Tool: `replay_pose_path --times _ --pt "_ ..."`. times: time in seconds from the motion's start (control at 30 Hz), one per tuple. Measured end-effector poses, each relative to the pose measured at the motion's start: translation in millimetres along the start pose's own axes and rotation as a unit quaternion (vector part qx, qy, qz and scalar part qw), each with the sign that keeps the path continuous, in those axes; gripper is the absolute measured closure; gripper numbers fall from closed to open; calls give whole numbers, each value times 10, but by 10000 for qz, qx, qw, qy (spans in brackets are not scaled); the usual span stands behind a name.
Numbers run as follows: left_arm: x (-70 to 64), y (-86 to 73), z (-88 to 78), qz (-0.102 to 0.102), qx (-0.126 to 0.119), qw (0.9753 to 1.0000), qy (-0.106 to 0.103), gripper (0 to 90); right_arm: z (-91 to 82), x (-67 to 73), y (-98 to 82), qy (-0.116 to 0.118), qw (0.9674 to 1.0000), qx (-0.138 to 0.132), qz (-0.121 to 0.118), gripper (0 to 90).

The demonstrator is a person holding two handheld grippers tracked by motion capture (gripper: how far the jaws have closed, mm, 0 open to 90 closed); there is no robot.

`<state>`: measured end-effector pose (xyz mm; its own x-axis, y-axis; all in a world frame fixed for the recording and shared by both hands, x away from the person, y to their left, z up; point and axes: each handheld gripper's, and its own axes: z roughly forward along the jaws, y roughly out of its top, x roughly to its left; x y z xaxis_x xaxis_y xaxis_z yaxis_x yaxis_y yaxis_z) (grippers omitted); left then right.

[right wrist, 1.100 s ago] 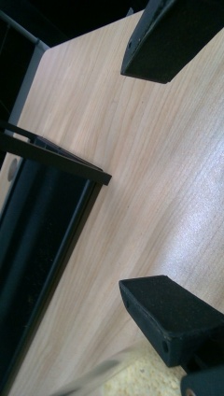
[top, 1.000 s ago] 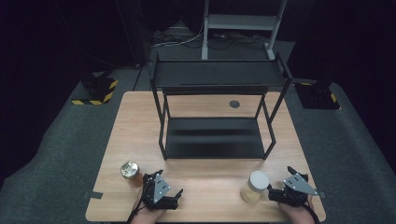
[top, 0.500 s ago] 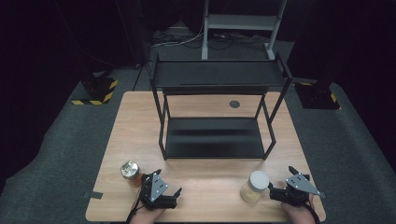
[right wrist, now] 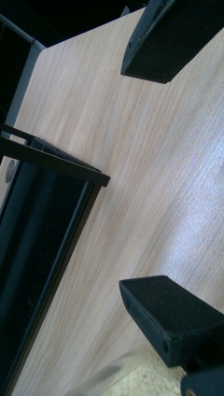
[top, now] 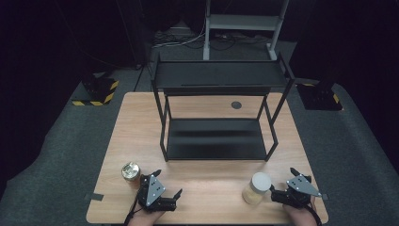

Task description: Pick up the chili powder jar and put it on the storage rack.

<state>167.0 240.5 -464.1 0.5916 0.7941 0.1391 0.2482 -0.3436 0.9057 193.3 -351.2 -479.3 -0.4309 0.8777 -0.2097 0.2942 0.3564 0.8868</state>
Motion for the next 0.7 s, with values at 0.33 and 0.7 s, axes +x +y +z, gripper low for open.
replay_pose_path --times 0.33,0.7 --pt "30 78 -220 48 -382 9993 -4 4 -2 -2 -5 -3 10000 -14 15 3" --pt "82 102 -413 42 -683 9975 150 4 1 3 3 -2 10000 9 -3 3"
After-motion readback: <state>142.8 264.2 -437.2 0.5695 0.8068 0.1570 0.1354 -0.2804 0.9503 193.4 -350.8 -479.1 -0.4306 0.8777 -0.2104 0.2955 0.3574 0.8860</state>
